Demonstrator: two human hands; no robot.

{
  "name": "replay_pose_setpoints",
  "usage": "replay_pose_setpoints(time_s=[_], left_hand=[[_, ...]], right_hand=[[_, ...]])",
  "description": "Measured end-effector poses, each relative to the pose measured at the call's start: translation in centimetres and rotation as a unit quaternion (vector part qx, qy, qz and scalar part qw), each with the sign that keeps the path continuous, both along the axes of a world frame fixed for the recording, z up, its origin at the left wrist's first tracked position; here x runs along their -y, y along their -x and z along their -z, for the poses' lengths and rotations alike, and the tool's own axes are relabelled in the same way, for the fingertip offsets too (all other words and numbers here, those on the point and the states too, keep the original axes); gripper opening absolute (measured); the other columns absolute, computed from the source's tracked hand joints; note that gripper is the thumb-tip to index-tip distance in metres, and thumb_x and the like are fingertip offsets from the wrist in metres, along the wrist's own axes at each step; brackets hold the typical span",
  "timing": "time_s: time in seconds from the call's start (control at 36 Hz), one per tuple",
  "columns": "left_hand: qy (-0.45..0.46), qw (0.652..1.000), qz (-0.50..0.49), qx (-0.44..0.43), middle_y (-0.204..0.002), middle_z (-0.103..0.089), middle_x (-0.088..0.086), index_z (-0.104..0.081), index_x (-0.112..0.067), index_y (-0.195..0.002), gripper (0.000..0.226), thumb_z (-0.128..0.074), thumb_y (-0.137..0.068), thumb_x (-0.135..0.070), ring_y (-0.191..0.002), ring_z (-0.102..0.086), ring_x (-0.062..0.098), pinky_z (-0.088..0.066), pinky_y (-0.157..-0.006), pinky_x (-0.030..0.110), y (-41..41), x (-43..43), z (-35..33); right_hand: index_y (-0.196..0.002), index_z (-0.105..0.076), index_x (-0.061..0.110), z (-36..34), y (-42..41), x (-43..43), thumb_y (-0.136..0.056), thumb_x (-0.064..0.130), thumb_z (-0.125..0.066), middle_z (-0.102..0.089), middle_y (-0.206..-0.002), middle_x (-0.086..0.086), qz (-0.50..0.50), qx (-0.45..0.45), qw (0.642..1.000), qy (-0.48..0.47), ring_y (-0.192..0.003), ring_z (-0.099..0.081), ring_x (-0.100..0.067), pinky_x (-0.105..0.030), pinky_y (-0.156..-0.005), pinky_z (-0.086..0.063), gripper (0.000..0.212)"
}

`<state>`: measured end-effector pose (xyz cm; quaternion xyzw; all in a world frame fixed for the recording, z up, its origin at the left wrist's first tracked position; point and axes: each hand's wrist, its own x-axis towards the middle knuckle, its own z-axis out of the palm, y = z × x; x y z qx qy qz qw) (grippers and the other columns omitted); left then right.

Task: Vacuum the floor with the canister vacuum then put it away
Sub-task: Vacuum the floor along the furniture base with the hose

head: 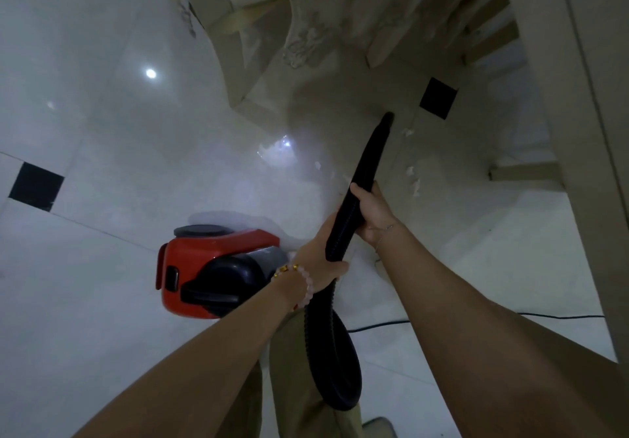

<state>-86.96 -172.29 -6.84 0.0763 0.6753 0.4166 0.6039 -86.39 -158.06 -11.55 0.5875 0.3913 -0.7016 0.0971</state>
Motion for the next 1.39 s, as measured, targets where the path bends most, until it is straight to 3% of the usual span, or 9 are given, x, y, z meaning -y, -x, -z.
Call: replay_pose_setpoints(time_s=[0.14, 0.25, 0.36, 0.53, 0.64, 0.83, 1.03, 1.22, 1.39], left_hand=[[0.001, 1.000, 0.003, -0.001, -0.136, -0.049, 0.015, -0.004, -0.033, -0.149, 0.086, -0.055, -0.086, -0.005, -0.108, -0.058, 0.029, -0.047, -0.083, 0.023, -1.0, 0.4, 0.1], [-0.006, 1.000, 0.007, -0.003, -0.132, -0.051, 0.010, -0.006, -0.033, -0.149, 0.085, -0.055, -0.086, -0.005, -0.091, -0.054, 0.014, -0.044, -0.067, 0.010, -1.6, 0.5, 0.1], [0.001, 1.000, 0.012, -0.006, -0.127, -0.054, 0.010, -0.005, -0.035, -0.148, 0.087, -0.057, -0.085, -0.005, -0.086, -0.056, 0.015, -0.047, -0.070, 0.015, -1.9, 0.6, 0.2], [-0.003, 1.000, 0.026, -0.003, -0.126, -0.053, 0.011, -0.002, -0.032, -0.149, 0.088, -0.057, -0.086, -0.005, -0.087, -0.055, 0.016, -0.045, -0.065, 0.011, -2.1, 0.4, 0.1], [-0.008, 1.000, 0.023, 0.005, -0.123, -0.054, 0.014, -0.004, -0.030, -0.150, 0.087, -0.057, -0.086, -0.005, -0.087, -0.055, 0.017, -0.048, -0.076, 0.025, -2.2, 0.2, 0.0], [0.001, 0.999, 0.034, 0.005, -0.109, -0.054, 0.005, -0.002, -0.036, -0.149, 0.089, -0.058, -0.086, -0.007, -0.080, -0.058, 0.018, -0.051, -0.072, 0.026, -2.2, 0.0, 0.5], [0.002, 1.000, 0.025, 0.008, -0.105, -0.052, 0.002, -0.007, -0.038, -0.148, 0.087, -0.059, -0.084, -0.009, -0.086, -0.057, 0.020, -0.051, -0.076, 0.030, -2.0, -0.3, 0.9], [0.004, 1.000, 0.025, 0.011, -0.102, -0.052, 0.001, -0.011, -0.041, -0.146, 0.086, -0.059, -0.082, -0.009, -0.080, -0.059, 0.019, -0.053, -0.072, 0.030, -2.0, -0.4, 0.9], [0.008, 0.999, 0.039, 0.007, -0.096, -0.053, -0.001, -0.011, -0.041, -0.146, 0.086, -0.059, -0.082, -0.009, -0.073, -0.062, 0.017, -0.053, -0.067, 0.027, -2.1, -0.5, 0.9]], right_hand=[[-0.139, -0.039, 0.023, 0.1, -1.0, 0.4, -0.097, 0.019, -0.050, -0.054, -0.096, -0.005, 0.003, 0.007, 1.000, -0.010, -0.075, -0.054, -0.019, -0.035, -0.064, -0.053, 0.044], [-0.140, -0.038, 0.023, 0.0, -1.5, 0.6, -0.098, 0.018, -0.050, -0.055, -0.097, -0.005, 0.008, 0.003, 1.000, -0.017, -0.077, -0.054, -0.019, -0.034, -0.067, -0.053, 0.044], [-0.138, -0.040, 0.023, 0.0, -2.0, 0.8, -0.097, 0.017, -0.050, -0.054, -0.097, -0.004, 0.018, 0.007, 0.999, -0.032, -0.080, -0.053, -0.019, -0.035, -0.070, -0.052, 0.042], [-0.136, -0.041, 0.023, -0.2, -2.5, 0.6, -0.098, 0.018, -0.049, -0.053, -0.096, -0.003, 0.019, 0.014, 0.999, -0.035, -0.079, -0.053, -0.018, -0.032, -0.064, -0.052, 0.040], [-0.135, -0.040, 0.025, -0.2, -2.7, 0.3, -0.098, 0.018, -0.049, -0.052, -0.095, -0.004, 0.017, 0.013, 0.999, -0.035, -0.078, -0.053, -0.018, -0.035, -0.067, -0.053, 0.039], [-0.130, -0.041, 0.025, -0.1, -2.9, -0.1, -0.097, 0.018, -0.050, -0.052, -0.096, -0.005, 0.016, 0.014, 0.999, -0.040, -0.083, -0.053, -0.021, -0.039, -0.073, -0.052, 0.035], [-0.116, -0.042, 0.026, -0.3, -2.7, -0.7, -0.097, 0.019, -0.048, -0.052, -0.095, -0.005, 0.006, 0.020, 0.999, -0.033, -0.083, -0.053, -0.022, -0.038, -0.072, -0.052, 0.022], [-0.117, -0.042, 0.024, -0.4, -2.9, -0.8, -0.096, 0.021, -0.051, -0.053, -0.097, -0.005, 0.007, 0.022, 0.999, -0.026, -0.084, -0.054, -0.021, -0.038, -0.072, -0.053, 0.023], [-0.135, -0.040, 0.022, -0.5, -3.2, -0.9, -0.097, 0.022, -0.051, -0.054, -0.097, -0.004, 0.006, 0.030, 0.999, -0.027, -0.083, -0.055, -0.019, -0.035, -0.066, -0.052, 0.040]])
